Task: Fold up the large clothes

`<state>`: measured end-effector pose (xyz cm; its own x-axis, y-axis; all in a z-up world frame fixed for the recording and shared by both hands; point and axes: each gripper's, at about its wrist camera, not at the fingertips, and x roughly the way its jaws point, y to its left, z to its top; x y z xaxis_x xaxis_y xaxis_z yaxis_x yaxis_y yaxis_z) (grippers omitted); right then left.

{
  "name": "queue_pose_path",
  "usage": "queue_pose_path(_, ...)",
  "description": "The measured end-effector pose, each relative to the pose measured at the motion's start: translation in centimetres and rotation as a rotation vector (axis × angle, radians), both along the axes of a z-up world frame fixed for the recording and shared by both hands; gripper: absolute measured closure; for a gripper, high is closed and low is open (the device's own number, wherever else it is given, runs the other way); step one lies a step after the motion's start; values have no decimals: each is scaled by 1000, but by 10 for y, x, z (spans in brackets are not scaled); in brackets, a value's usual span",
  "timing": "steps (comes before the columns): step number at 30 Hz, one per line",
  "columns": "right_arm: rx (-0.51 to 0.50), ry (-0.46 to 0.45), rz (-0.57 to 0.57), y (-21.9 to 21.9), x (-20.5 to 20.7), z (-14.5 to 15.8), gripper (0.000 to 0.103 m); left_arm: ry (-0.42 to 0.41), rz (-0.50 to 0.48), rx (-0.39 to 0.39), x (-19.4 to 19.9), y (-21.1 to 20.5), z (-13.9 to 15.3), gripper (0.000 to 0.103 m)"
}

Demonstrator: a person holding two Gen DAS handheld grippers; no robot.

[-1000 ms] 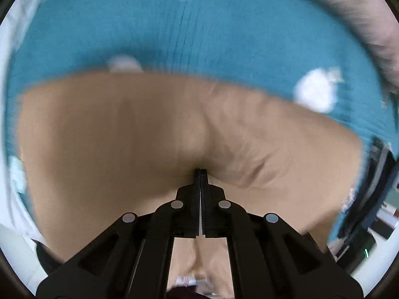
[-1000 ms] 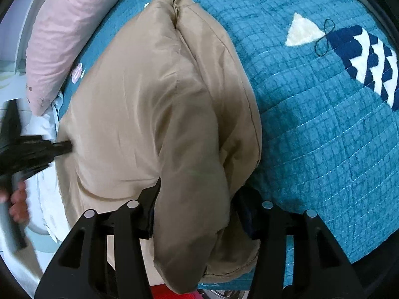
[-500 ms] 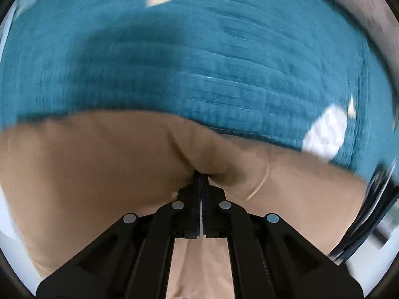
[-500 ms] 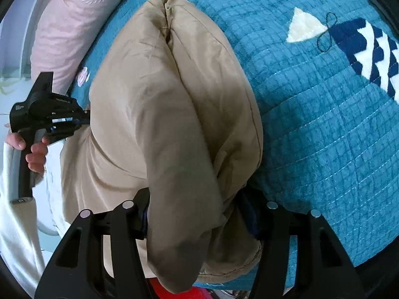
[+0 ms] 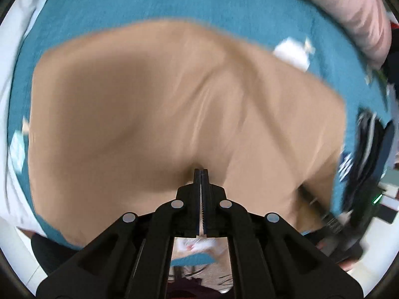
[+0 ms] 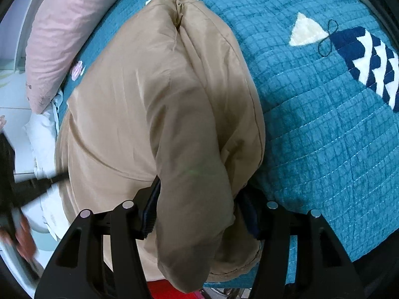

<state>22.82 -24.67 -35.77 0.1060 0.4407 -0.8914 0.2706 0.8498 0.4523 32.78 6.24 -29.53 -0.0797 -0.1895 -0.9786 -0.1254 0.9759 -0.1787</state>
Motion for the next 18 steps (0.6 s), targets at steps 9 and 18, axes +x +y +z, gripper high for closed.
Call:
queue_pose_path(9,22,-22,-44,-3,-9,5,59,-54,24,35,-52,-11,-45,102)
queue_pose_path(18,77,-137,-61,7,-22,63,79,-136,-21,44,-54,-16,-39,102)
